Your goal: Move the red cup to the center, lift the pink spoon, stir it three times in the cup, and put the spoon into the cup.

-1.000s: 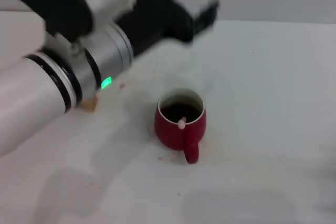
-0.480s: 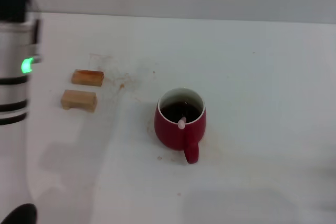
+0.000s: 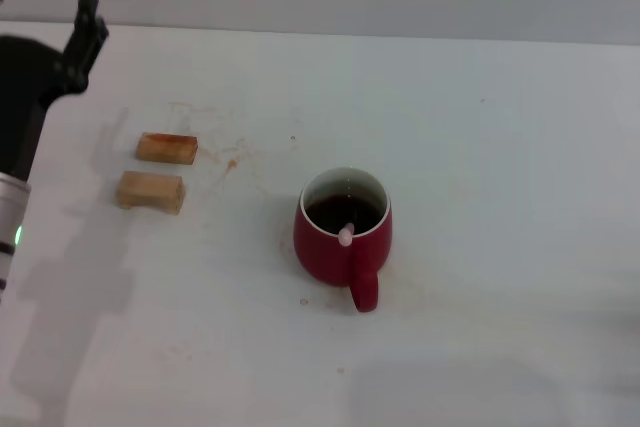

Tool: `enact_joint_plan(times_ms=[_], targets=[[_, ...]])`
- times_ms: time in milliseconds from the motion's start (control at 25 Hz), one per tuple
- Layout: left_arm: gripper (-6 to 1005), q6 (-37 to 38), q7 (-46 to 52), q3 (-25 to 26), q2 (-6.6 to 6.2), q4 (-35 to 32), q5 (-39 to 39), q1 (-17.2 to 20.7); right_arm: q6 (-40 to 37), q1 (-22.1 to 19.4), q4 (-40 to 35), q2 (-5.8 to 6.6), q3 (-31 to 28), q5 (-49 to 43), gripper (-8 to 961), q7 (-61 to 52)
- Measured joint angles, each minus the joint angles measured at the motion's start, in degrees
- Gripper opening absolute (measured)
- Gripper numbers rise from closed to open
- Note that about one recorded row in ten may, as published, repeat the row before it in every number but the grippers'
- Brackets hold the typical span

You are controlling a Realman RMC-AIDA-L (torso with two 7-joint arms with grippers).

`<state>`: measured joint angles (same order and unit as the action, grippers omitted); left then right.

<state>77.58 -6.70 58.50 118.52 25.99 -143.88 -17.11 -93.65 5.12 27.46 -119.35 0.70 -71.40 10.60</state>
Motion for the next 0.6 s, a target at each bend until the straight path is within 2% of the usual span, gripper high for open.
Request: enact_joint_plan(times_ms=[160, 600], targets=[[859, -2.85, 0.69, -0.03, 0.1, -3.85, 0.01, -0.06, -1.21, 0.07, -0.04, 0.0, 0.0, -0.07, 0, 0.0], [859, -6.92, 1.69, -0.31, 0.15, -5.14, 0.07, 1.03, -3.96, -0.28, -0.07, -0.03, 1.4, -0.21, 0, 0.06]])
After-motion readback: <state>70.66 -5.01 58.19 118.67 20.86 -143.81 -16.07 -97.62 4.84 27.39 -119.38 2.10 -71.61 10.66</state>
